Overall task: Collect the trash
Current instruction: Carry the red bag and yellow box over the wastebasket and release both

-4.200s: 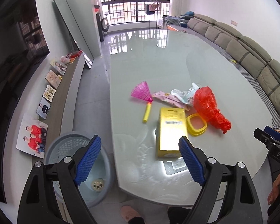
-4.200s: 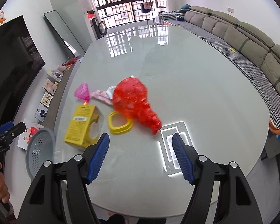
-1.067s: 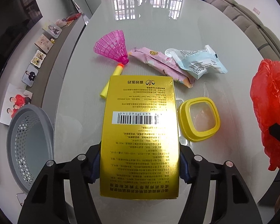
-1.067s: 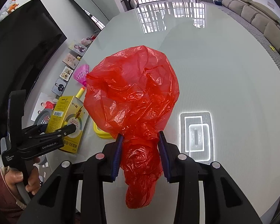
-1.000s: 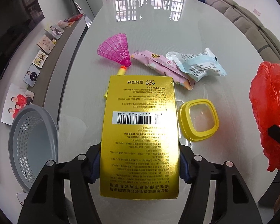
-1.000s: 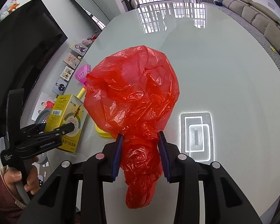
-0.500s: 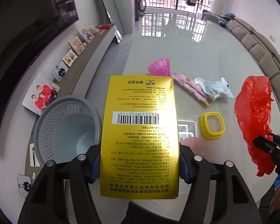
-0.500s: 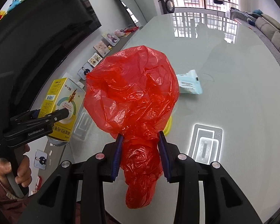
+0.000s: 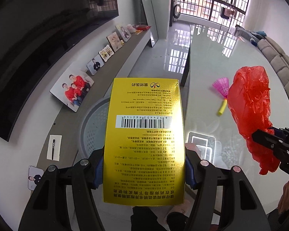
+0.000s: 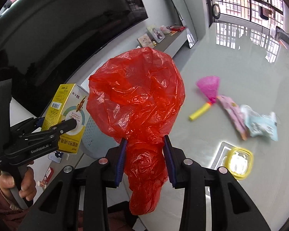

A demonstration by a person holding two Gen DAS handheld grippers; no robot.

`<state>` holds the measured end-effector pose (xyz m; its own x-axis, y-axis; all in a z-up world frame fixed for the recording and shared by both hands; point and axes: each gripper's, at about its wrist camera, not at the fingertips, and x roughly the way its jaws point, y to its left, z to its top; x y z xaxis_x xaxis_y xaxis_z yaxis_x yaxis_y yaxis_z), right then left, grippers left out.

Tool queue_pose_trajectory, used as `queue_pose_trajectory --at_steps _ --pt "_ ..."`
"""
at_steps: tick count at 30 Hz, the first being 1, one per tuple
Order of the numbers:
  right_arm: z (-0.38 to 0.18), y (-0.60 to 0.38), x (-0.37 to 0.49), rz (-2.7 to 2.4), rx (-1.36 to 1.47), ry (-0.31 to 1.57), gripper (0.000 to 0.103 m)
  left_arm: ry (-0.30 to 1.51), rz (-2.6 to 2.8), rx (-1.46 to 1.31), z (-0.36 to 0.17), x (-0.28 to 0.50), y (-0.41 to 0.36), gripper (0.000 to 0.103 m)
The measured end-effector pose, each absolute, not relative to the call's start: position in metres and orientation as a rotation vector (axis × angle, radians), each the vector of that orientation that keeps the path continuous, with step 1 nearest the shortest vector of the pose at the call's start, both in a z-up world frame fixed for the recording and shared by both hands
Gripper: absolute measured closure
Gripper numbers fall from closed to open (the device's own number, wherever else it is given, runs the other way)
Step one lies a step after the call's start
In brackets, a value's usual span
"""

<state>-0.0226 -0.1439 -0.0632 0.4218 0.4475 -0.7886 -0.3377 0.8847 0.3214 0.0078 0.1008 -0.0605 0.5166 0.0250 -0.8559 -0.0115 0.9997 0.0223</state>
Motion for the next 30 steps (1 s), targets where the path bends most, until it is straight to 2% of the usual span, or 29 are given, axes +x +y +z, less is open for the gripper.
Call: queue_pose_trajectory --at_steps 10,25,28,30 --pt "-0.078 -0.012 0.028 0.527 0.072 1.100 0.068 1.073 -0.015 0.044 -0.089 0.052 0.182 0.041" --pt "-0.138 0.052 0.081 0.426 0.073 1.265 0.067 1.163 -0.134 0.082 -0.137 0.081 0.224 0.040" --pt "-0.142 0.060 0.092 0.409 0.074 1.278 0.058 1.175 -0.146 0.079 -0.141 0.082 0.226 0.039" --pt "-0.140 0.060 0.090 0.401 0.079 1.269 0.044 1.179 -0.154 0.078 -0.141 0.081 0.227 0.035"
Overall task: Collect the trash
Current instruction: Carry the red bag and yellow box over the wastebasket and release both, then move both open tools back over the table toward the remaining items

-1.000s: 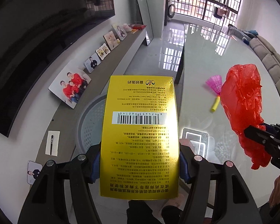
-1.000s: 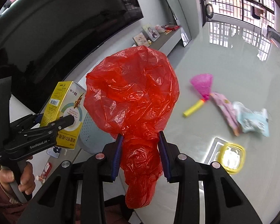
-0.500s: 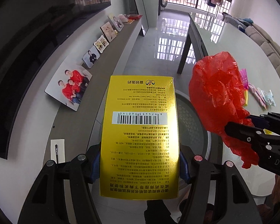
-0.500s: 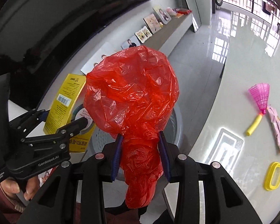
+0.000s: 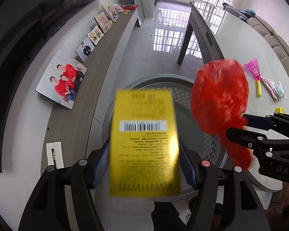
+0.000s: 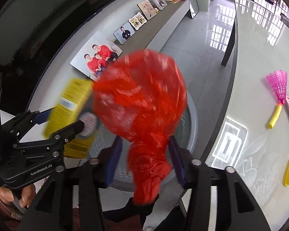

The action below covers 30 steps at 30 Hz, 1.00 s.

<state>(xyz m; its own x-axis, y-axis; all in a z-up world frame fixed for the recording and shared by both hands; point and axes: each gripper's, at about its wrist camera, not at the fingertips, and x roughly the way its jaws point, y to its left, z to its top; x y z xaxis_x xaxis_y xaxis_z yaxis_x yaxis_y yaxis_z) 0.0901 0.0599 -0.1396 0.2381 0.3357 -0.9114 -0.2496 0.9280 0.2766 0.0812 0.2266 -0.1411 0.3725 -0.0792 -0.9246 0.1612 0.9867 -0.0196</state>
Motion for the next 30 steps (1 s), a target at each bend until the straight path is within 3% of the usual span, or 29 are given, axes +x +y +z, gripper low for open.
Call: queue_pose_trajectory --at_steps 3,30 --pt "-0.139 0.063 0.088 0.390 0.076 1.252 0.040 1.171 -0.159 0.074 -0.140 0.081 0.229 0.028" --pt "-0.102 0.031 0.046 0.282 0.138 1.164 0.040 1.116 -0.195 0.078 -0.107 0.069 0.225 0.028"
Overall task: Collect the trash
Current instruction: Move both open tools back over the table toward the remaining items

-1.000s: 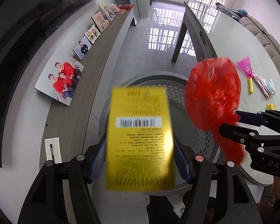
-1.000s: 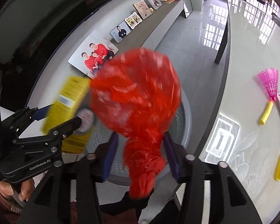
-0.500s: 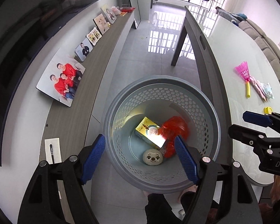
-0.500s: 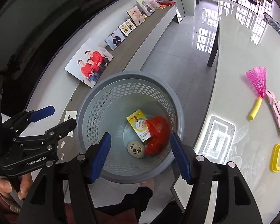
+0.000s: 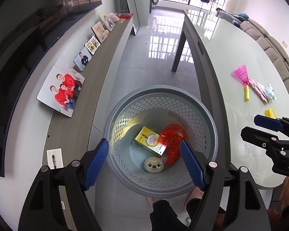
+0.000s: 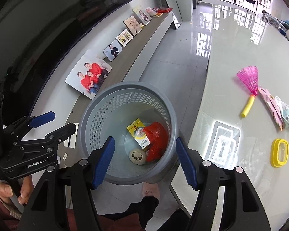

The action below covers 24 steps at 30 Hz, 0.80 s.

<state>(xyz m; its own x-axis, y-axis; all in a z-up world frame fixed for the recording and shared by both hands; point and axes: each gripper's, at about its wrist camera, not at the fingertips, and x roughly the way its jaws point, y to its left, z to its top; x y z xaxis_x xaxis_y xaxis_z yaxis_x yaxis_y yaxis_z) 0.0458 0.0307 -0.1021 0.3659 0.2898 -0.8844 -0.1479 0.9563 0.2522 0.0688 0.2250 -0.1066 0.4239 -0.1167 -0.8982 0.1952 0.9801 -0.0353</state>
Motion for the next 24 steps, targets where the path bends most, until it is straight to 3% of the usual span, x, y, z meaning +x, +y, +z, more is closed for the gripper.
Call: queue_pose_trajectory --at_steps 24 --pt "-0.068 -0.134 -0.012 0.024 0.311 1.058 0.039 1.075 -0.341 0.172 -0.073 0.060 0.107 0.028"
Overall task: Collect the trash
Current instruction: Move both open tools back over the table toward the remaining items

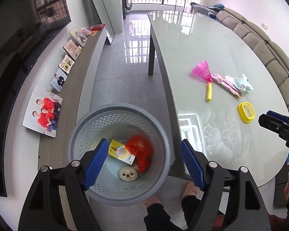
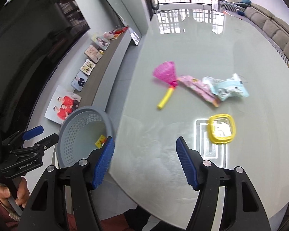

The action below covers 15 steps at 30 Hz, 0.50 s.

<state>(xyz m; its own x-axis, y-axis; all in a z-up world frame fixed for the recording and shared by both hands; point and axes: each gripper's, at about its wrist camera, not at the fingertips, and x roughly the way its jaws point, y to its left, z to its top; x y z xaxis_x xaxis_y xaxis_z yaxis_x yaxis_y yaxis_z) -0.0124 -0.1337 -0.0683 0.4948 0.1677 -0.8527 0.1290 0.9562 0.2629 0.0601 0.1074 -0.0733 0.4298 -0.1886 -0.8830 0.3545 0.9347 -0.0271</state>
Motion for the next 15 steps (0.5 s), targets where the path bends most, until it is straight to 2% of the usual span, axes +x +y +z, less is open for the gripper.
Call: queue_pose_trajectory --at_steps 15 --pt "-0.075 -0.278 -0.039 -0.031 0.329 1.035 0.039 1.066 -0.304 0.144 -0.059 0.044 -0.016 0.025"
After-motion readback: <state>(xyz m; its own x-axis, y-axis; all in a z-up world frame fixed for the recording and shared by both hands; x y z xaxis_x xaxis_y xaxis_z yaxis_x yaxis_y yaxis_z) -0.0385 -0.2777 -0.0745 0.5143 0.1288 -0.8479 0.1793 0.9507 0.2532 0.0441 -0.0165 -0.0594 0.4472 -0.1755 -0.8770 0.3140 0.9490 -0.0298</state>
